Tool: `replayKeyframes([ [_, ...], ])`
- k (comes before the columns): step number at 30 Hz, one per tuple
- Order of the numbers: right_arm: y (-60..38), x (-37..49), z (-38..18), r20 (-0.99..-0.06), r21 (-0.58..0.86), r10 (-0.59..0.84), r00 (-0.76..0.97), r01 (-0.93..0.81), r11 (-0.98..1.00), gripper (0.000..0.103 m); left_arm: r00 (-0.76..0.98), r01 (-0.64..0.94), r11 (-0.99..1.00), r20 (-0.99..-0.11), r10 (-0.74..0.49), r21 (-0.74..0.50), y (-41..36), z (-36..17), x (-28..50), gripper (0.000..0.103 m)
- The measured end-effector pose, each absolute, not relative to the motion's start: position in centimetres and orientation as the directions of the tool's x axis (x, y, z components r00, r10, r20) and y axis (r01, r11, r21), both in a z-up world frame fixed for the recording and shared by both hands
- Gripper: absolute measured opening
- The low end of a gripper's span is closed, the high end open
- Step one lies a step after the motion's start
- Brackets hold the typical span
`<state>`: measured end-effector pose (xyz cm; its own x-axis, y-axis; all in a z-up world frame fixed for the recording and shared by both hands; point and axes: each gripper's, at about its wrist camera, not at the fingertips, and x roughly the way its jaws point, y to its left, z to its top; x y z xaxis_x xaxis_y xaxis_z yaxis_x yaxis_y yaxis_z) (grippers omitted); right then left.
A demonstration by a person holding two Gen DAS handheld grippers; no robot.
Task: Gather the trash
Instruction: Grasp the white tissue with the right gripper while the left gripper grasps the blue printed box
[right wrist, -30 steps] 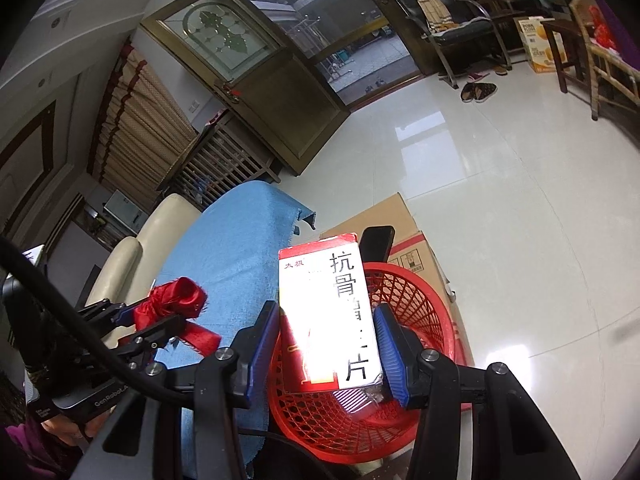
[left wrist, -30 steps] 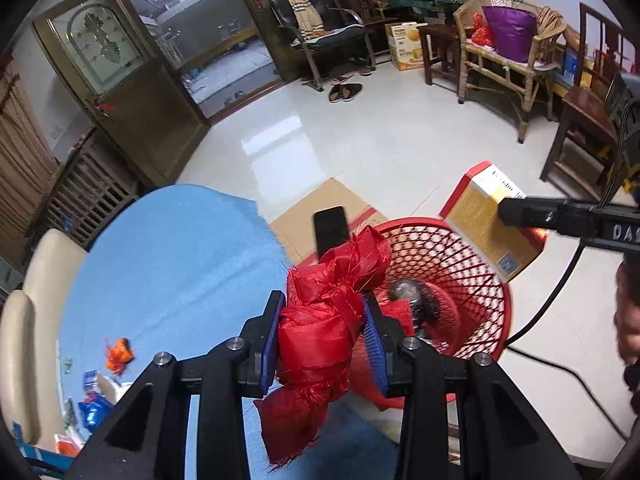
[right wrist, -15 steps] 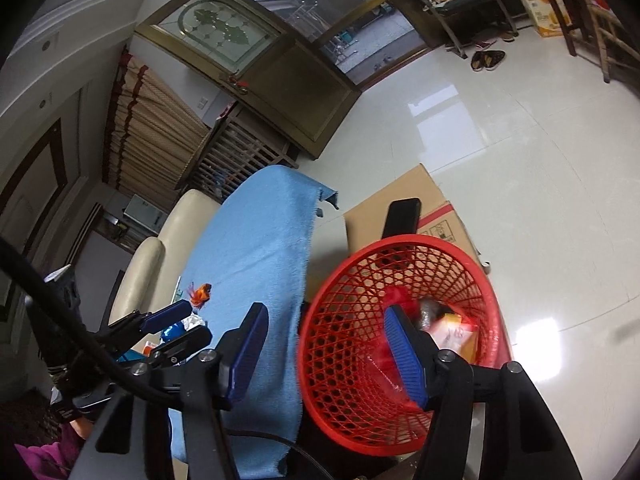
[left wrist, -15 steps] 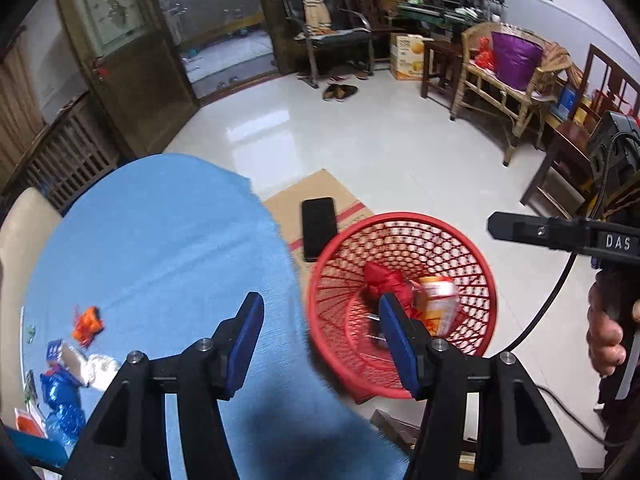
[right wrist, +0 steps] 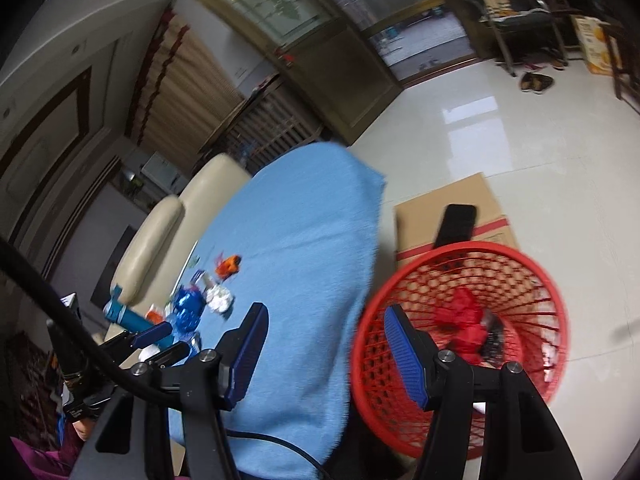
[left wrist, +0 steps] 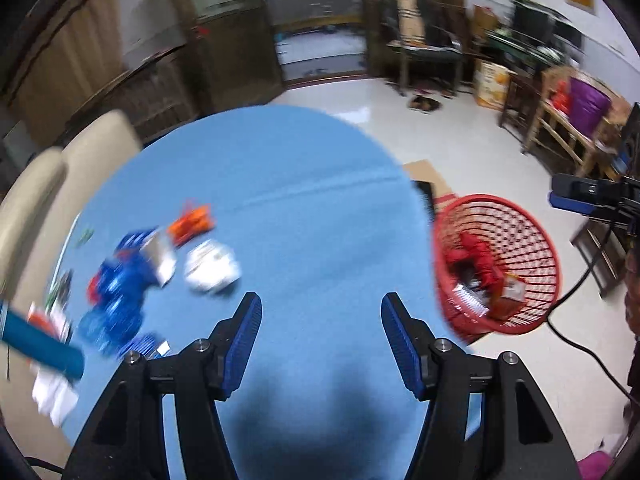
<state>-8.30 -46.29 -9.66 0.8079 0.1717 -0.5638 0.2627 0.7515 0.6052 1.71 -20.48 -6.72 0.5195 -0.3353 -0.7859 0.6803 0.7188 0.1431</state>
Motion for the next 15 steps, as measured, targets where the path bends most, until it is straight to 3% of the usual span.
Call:
replayKeyframes([
  [15,-30.9,5.5,-8.3,-0.636,0.496,0.350,0.688,0.016,0.868,0.064,0.577,0.359,0.932,-0.796,-0.181,0.048,-2.9,-9.8,7.9,0.066],
])
